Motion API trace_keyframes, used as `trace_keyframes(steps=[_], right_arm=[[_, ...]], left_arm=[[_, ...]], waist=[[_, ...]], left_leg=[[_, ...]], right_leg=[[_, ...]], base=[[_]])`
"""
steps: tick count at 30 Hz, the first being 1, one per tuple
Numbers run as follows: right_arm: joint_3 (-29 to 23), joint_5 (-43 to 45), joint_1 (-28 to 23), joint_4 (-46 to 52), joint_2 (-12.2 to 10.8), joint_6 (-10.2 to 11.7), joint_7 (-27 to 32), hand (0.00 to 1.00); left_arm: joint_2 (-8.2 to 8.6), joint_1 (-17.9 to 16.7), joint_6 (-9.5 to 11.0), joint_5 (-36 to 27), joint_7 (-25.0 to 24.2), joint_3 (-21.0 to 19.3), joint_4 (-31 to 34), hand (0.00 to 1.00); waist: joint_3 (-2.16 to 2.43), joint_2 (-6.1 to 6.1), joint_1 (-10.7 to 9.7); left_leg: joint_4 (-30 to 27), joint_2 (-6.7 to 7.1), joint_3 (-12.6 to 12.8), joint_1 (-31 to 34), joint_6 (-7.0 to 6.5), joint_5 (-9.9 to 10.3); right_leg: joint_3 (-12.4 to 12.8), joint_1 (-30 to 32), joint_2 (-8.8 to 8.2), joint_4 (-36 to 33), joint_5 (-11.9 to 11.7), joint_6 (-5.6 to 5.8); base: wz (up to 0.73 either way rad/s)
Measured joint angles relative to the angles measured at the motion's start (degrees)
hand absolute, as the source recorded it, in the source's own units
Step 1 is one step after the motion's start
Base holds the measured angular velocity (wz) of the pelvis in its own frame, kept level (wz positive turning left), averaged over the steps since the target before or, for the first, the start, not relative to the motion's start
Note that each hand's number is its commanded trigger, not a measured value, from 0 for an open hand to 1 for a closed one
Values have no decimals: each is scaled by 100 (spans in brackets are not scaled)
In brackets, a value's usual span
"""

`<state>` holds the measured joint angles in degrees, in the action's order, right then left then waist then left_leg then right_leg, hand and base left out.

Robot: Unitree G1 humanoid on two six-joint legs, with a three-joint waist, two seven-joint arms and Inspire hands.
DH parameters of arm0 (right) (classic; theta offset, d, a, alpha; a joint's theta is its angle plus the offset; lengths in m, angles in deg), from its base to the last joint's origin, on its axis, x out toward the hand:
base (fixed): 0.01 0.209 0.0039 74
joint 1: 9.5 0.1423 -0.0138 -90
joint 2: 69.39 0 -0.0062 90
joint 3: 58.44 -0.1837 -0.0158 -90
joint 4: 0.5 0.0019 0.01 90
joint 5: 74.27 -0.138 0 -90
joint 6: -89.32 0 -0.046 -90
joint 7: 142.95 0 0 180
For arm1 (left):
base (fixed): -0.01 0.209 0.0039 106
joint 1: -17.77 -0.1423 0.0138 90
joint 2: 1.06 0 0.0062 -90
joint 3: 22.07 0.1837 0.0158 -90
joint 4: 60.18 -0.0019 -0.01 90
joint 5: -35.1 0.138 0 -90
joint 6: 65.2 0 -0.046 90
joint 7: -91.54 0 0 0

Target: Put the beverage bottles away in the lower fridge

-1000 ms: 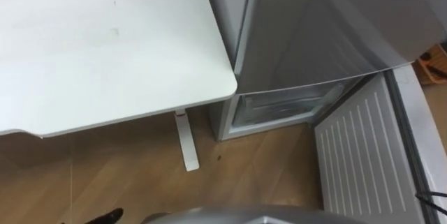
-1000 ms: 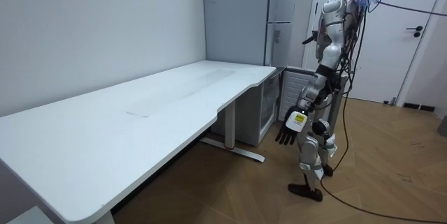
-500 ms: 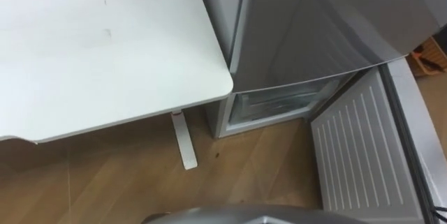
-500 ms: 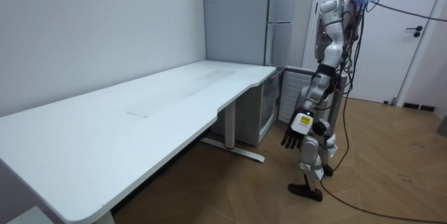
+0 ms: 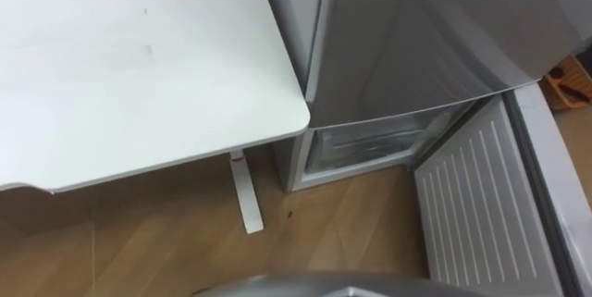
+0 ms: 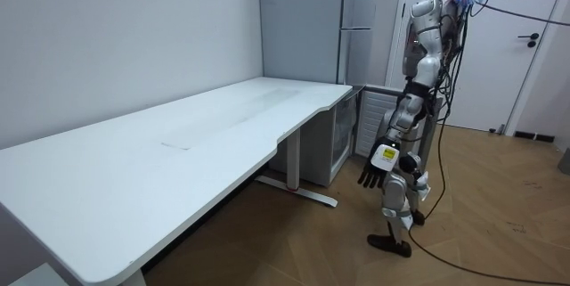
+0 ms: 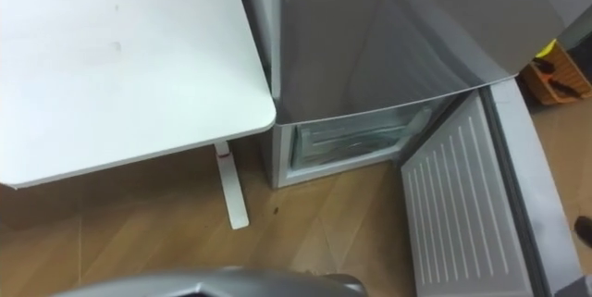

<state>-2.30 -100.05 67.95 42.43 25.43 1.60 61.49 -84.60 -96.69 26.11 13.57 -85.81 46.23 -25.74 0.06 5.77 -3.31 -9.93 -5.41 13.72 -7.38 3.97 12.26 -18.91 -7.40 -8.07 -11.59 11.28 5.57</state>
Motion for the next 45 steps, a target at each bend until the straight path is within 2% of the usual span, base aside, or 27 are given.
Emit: trace_keyframes(steps=[5,9,14,20,25,33,36,39,40,41,42,43,44,45], right_arm=[[-117,-947,7,-760,1,-180,-431,0],[-135,-1176,61,-990,82,-181,-585,0],[-364,-1244,129,-1297,120,-185,-625,0],[-364,-1461,96,-1611,118,-214,-735,0],[-342,-1734,130,-1830,117,-220,-1043,0],[-201,-2179,183,-1945,103,-218,-1213,0],[18,-2189,193,-1943,95,-207,-1256,0],[322,-2139,156,-1817,-49,24,-1175,0],[518,-1989,86,-1544,-181,91,-1033,0],[764,-1610,37,-1188,-373,217,-855,0],[1018,-1333,-47,-917,-480,219,-722,0],[1630,-914,-289,-41,-607,202,-653,0],[2672,-210,-456,1247,-657,141,-608,0],[3084,-4,-447,1808,-645,132,-612,0]], left_arm=[[-19,-6,-120,-33,-78,-73,7,0],[-36,-1,-136,-33,-81,-80,43,0],[-49,-1,-160,-29,-69,-307,37,0],[-28,-7,-171,-30,-86,-302,-13,0],[-1,-14,-175,-32,-125,-243,-133,0],[6,29,-167,-20,-122,-102,-221,0],[2,89,-166,-17,-110,20,-267,0],[14,187,-161,85,-102,312,-283,0],[10,280,-140,133,-102,462,-332,0],[8,418,-116,282,-97,641,-458,0],[13,508,-103,376,-87,737,-516,0],[11,633,-96,465,-82,959,-564,0],[-45,729,-62,485,-80,1148,-579,0],[-112,784,-43,485,-80,1299,-604,0]], waist=[[-9,-2,-56],[-3,-4,-115],[12,-120,-89],[-5,-216,-81],[-2,-204,-82],[-10,-174,-84],[-18,-161,-76],[-35,-155,25],[-31,-188,93],[-56,-177,142],[-61,-174,207],[-71,-160,332],[-75,-174,405],[-73,-185,447]], left_leg=[[21,5,1,18,7,4],[18,10,12,25,6,4],[18,12,10,46,8,5],[27,9,6,-2,9,6],[39,7,-11,-21,14,10],[26,5,-27,-22,12,9],[20,8,-29,-14,12,9],[26,-1,-21,15,10,12],[11,-21,15,61,7,15],[-22,-45,31,143,5,15],[-77,-84,63,208,6,20],[-184,-153,128,348,20,36],[-295,-234,133,476,31,45],[-355,-272,129,534,65,70]], right_leg=[[25,23,4,18,1,-1],[53,33,13,43,-2,2],[135,48,20,44,-8,3],[130,29,32,76,-10,3],[131,-1,36,71,-24,-5],[130,-38,36,63,-35,-11],[134,-43,38,80,-52,-7],[150,-8,43,69,-81,-21],[163,63,50,57,-118,-40],[179,154,64,52,-175,-68],[201,221,92,54,-223,-81],[210,369,148,54,-316,-137],[144,487,213,62,-416,-206],[124,520,234,64,-439,-233]], base=[[0],[-2],[0],[0],[0],[-1],[0],[-8],[-22],[-29],[-43],[-52],[-45],[-14]])
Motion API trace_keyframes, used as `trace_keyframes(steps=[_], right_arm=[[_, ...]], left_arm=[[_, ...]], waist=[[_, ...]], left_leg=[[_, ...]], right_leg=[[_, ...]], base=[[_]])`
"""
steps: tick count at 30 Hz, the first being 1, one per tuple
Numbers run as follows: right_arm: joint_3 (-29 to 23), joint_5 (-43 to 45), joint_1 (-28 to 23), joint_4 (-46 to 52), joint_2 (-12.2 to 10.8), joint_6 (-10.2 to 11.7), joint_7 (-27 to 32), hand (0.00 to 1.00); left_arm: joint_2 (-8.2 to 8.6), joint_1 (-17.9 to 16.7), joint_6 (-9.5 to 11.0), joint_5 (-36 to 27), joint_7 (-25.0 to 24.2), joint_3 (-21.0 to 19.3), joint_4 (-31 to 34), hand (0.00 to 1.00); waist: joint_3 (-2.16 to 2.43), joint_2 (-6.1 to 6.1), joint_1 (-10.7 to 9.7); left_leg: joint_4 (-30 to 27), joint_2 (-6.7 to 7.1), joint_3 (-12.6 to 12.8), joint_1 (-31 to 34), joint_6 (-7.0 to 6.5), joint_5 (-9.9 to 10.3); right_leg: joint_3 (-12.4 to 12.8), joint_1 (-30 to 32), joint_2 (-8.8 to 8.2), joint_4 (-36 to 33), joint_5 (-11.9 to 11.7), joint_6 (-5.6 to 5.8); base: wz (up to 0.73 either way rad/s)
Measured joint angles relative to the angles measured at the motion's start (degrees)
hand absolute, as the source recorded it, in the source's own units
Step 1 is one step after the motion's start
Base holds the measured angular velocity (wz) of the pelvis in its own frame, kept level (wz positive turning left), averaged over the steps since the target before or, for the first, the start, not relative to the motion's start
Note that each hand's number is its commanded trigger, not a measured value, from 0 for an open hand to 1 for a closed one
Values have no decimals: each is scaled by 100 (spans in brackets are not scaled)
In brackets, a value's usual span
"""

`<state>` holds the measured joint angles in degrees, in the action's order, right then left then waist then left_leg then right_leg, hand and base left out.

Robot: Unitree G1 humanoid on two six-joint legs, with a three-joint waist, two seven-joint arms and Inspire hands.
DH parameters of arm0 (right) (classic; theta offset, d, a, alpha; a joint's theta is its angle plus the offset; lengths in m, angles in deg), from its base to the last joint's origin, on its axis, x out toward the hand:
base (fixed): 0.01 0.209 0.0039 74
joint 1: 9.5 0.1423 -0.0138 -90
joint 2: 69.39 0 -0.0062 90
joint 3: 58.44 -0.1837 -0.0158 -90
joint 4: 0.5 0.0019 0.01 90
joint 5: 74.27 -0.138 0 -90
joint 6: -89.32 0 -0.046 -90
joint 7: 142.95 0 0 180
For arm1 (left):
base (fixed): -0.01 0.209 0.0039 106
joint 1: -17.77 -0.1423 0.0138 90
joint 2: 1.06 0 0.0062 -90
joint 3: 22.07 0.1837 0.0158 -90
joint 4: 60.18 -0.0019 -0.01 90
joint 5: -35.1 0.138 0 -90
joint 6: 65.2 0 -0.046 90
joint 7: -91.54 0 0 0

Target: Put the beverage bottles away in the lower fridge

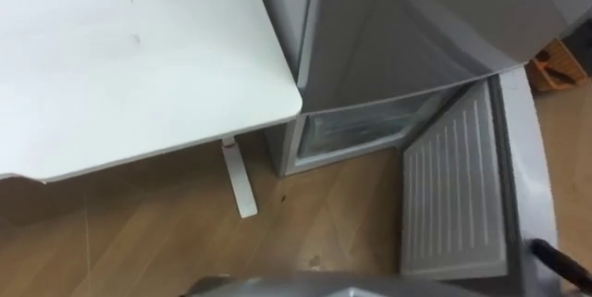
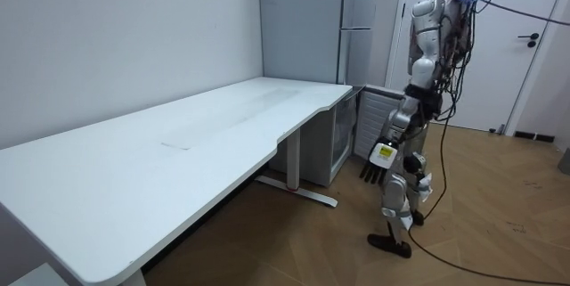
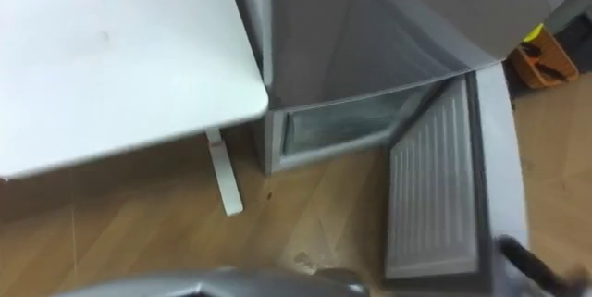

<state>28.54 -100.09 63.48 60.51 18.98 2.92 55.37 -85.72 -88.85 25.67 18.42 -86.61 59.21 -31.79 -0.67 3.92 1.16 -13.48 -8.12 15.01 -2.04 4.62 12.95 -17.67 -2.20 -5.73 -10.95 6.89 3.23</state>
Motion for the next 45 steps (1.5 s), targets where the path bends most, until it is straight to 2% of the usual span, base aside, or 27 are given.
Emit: trace_keyframes(steps=[1,2,3,4,5,6,7,8,9,10,11,12,13,15,17,20,22,25,28,31,33,36,39,41,45], right_arm=[[685,291,79,801,28,140,-237,0],[1592,434,454,1267,18,288,-814,0],[2071,500,783,1328,-24,332,-1088,0],[2321,169,611,1395,-596,381,-593,0],[2899,312,672,1313,-719,143,-1192,0],[3202,345,785,1314,-721,-36,-1535,0],[3834,345,1209,1311,-800,-385,-2217,0],[4305,283,1793,1291,-937,-569,-2802,0],[4472,263,2121,1264,-1014,-606,-3066,0],[4665,259,2827,1079,-1214,-613,-3483,0],[4685,258,3319,791,-1393,-595,-3840,0],[4682,257,3503,661,-1497,-565,-3976,0],[4681,258,3629,468,-1601,-547,-4217,0],[4671,261,3558,231,-1573,-573,-4598,0],[4689,397,3309,-53,-1460,-869,-4874,0],[4669,634,3199,-220,-1217,-995,-5048,0],[4598,725,3201,-231,-1096,-996,-5135,0],[4442,852,3199,-248,-1047,-995,-5245,0],[4379,867,3187,-477,-1007,-982,-5225,0],[4174,1092,2907,-478,-867,-982,-5180,0],[4139,1139,2754,-477,-745,-982,-5132,0],[3785,1251,2343,-539,-559,-932,-5090,0],[3416,1323,2127,-979,-555,-889,-4924,0],[2980,1334,1874,-1325,-516,-820,-4759,0],[2369,1344,1548,-2139,-489,-684,-4420,0]], left_arm=[[-137,209,3,2,8,337,-43,0],[-252,370,43,-35,21,707,-26,0],[-259,482,44,-66,24,825,-26,0],[-237,604,74,-82,54,1042,-28,0],[-171,569,32,-72,104,1219,-129,0],[-110,582,-5,-49,115,1228,-186,0],[-19,619,-72,-44,115,1208,-205,0],[-3,711,-99,-41,121,1249,-190,0],[-15,743,-128,-15,125,1311,-154,0],[-35,725,-227,71,151,1415,-61,0],[-55,617,-309,114,167,1450,31,0],[-56,541,-354,111,175,1449,45,0],[-46,378,-474,109,189,1440,42,0],[13,215,-648,111,196,1375,37,0],[111,240,-724,106,188,1350,54,0],[129,453,-723,47,171,1338,66,0],[119,590,-712,81,182,1443,25,0],[104,581,-705,62,171,1457,-12,0],[102,574,-706,48,170,1456,23,0],[102,531,-712,47,144,1455,102,0],[100,515,-713,44,143,1456,93,0],[96,447,-704,-5,143,1434,87,0],[75,318,-701,-223,142,1322,33,0],[71,250,-702,-304,161,1220,29,0],[70,151,-701,-308,328,1114,26,0]], waist=[[2,-13,219],[9,-55,475],[11,-95,635],[-3,-123,846],[-8,-210,1003],[-10,-250,1119],[-9,-297,1295],[-24,-301,1419],[-29,-295,1517],[-26,-269,1765],[-22,-258,1915],[-28,-242,1965],[-31,-206,2022],[-29,-134,2086],[-45,-44,2143],[-66,-23,2098],[-91,-66,2063],[-98,-121,1931],[-100,-126,1923],[-101,-134,1878],[-79,-152,1798],[-38,-154,1722],[-17,-166,1451],[2,-136,1261],[8,-128,961]], left_leg=[[-117,-55,-111,108,15,21],[-236,-101,-286,217,6,44],[-274,-108,-361,264,7,44],[-295,-105,-530,337,26,32],[-317,-94,-654,376,36,21],[-312,-83,-722,403,38,-4],[-302,-83,-864,541,69,-91],[-268,-64,-1069,687,105,-211],[-208,-49,-1139,710,112,-280],[-62,-22,-1208,655,114,-404],[12,4,-1304,587,129,-466],[43,22,-1333,532,132,-501],[112,61,-1339,442,125,-527],[132,138,-1365,375,99,-511],[122,191,-1392,398,56,-476],[101,192,-1376,432,64,-432],[107,188,-1338,387,63,-421],[189,186,-1241,299,59,-414],[205,186,-1215,243,58,-412],[204,186,-1200,274,55,-408],[198,186,-1198,275,53,-399],[195,186,-1157,239,49,-389],[168,194,-1174,233,47,-388],[166,201,-1173,231,46,-389],[169,229,-1174,157,42,-387]], right_leg=[[-8,23,73,23,-32,-44],[-19,18,148,35,-36,-58],[-23,16,177,46,-35,-60],[-65,29,217,69,-3,-101],[-55,72,273,117,43,-124],[-86,122,277,109,38,-152],[-229,199,280,96,29,-205],[-400,232,277,102,54,-232],[-462,243,263,86,88,-236],[-575,238,204,24,152,-252],[-714,177,168,31,193,-261],[-778,112,166,33,201,-270],[-906,-18,134,48,226,-258],[-952,-164,76,57,277,-190],[-921,-229,61,112,271,-141],[-853,-253,77,128,265,-131],[-810,-279,79,130,265,-131],[-740,-281,63,126,267,-127],[-703,-286,62,126,270,-122],[-697,-276,61,124,270,-121],[-688,-274,62,124,272,-119],[-640,-293,63,131,272,-118],[-672,-341,54,142,275,-112],[-674,-360,56,169,286,-96],[-659,-479,53,233,295,-67]], base=[[21],[31],[38],[7],[-10],[-16],[43],[79],[91],[73],[60],[63],[52],[43],[20],[-4],[-14],[-12],[-1],[0],[-2],[-4],[6],[5],[7]])
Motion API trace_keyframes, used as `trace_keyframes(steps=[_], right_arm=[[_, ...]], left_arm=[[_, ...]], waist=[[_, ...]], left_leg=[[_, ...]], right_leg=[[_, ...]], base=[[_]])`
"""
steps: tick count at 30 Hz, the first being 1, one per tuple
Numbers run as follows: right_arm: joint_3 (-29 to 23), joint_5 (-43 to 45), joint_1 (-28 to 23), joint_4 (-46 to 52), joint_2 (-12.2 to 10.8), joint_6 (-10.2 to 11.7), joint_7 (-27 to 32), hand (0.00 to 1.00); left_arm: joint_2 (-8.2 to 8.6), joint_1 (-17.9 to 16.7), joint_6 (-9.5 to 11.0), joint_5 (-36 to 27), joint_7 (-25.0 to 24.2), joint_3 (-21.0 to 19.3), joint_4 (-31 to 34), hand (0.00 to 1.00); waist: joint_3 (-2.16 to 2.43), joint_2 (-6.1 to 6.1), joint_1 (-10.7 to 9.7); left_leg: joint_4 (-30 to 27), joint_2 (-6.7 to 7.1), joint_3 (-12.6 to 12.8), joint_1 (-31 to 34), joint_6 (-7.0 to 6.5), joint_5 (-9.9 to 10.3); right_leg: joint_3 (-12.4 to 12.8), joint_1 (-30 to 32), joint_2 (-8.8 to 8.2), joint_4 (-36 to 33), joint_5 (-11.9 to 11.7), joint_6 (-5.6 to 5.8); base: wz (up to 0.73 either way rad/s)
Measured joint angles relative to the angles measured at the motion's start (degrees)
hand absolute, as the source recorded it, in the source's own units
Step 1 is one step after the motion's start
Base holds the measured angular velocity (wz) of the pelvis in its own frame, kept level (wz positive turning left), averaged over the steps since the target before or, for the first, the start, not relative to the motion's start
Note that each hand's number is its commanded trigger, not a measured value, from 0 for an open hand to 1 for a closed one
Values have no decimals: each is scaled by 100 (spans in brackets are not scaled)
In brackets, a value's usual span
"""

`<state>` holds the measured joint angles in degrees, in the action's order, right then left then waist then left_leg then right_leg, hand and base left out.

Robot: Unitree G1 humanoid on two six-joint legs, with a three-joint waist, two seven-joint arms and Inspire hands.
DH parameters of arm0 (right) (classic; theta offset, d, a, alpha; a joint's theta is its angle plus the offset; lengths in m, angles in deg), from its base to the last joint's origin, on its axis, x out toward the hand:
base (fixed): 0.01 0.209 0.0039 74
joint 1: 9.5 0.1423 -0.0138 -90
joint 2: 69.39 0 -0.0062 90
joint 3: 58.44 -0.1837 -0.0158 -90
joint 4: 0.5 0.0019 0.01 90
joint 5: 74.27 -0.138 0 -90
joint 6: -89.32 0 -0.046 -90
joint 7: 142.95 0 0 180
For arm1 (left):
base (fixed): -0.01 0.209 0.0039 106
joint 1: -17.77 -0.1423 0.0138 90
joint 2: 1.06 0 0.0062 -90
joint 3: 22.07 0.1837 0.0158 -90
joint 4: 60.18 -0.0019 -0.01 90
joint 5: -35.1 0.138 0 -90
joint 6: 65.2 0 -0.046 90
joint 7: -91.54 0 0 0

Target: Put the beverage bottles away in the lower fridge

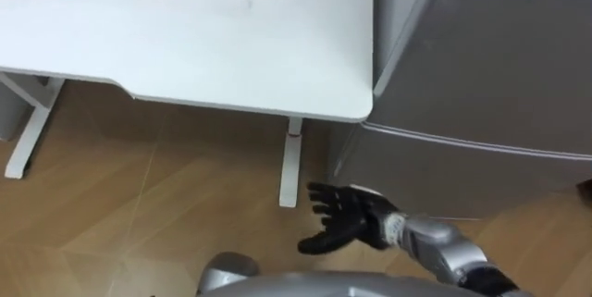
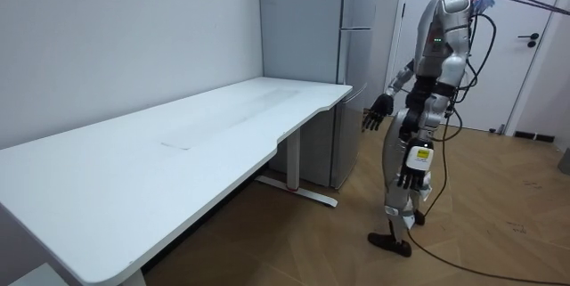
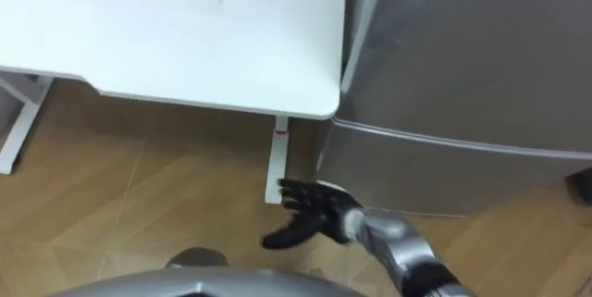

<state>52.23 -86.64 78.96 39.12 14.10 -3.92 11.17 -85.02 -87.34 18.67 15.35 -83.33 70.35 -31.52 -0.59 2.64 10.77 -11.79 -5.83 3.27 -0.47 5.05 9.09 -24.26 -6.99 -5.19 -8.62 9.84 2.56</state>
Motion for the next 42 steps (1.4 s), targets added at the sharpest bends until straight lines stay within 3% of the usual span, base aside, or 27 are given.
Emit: trace_keyframes(steps=[5,10,13,18,19,28,42], right_arm=[[-851,-17,-396,-1048,155,205,572,0],[-1193,-59,-436,-1612,102,224,872,0],[-1193,-105,-434,-1639,93,238,1039,0],[-1355,-215,-556,-1648,79,224,1153,0],[-1380,-306,-625,-1648,78,195,1153,0],[-1808,-642,-661,-1862,81,63,1332,0],[-1743,-782,-641,-1878,85,-58,1450,0]], left_arm=[[21,-69,37,20,162,-175,-59,0],[29,-87,37,6,191,-377,-65,0],[28,-82,37,12,221,-387,-51,0],[46,-91,61,-180,281,-768,18,0],[51,-95,80,-311,298,-807,69,0],[243,-78,142,-709,178,-830,45,0],[225,-97,121,-684,-70,-834,60,0]], waist=[[2,-11,-318],[-6,-59,-454],[-2,-105,-496],[4,-105,-510],[29,-105,-547],[33,-171,-733],[26,-174,-735]], left_leg=[[-6,75,4,-25,-25,12],[-112,72,59,-20,-72,75],[-167,71,60,-25,-83,133],[-59,79,143,-216,-77,145],[-28,83,144,-249,-77,145],[16,110,192,-388,-80,146],[40,141,214,-433,-87,152]], right_leg=[[-32,-76,-68,0,27,50],[-37,-91,-72,8,48,80],[-51,-111,-76,9,60,98],[38,-222,-81,12,70,113],[39,-241,-84,13,76,123],[95,-345,-97,81,86,139],[302,-401,-93,95,123,156]], base=[[7],[2],[0],[-7],[0],[-1],[0]])
